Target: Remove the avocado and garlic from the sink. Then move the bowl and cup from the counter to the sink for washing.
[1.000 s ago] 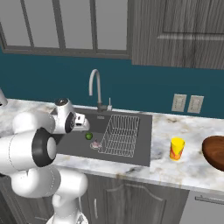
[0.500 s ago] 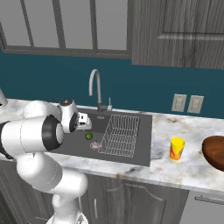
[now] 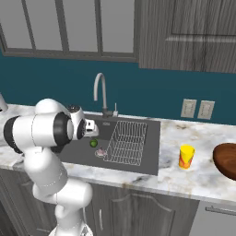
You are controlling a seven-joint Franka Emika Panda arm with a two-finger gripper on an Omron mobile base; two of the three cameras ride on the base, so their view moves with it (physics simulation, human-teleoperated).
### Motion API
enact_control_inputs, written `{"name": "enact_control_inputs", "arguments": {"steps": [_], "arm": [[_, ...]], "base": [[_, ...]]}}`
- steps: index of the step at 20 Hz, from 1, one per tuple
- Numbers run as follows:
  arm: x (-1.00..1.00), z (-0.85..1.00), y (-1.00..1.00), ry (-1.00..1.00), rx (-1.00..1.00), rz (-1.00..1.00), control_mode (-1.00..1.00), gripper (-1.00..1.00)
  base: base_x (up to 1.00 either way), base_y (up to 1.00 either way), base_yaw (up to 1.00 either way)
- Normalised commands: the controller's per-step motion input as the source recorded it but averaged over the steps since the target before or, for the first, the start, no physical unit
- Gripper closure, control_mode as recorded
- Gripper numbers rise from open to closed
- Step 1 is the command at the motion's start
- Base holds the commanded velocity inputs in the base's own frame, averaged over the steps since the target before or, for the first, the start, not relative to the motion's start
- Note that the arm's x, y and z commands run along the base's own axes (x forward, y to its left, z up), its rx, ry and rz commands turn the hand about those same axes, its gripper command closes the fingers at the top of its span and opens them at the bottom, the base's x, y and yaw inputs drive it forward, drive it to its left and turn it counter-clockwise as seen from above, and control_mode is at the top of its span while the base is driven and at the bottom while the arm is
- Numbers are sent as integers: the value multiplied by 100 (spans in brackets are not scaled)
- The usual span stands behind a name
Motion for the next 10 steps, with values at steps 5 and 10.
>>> {"name": "enact_control_inputs", "arguments": {"steps": [5, 10], "arm": [[23, -20, 0, 0, 0, 0, -100, -100], [27, -18, 3, 0, 0, 0, -100, -100]], "base": [[0, 0, 0], [0, 0, 0]]}}
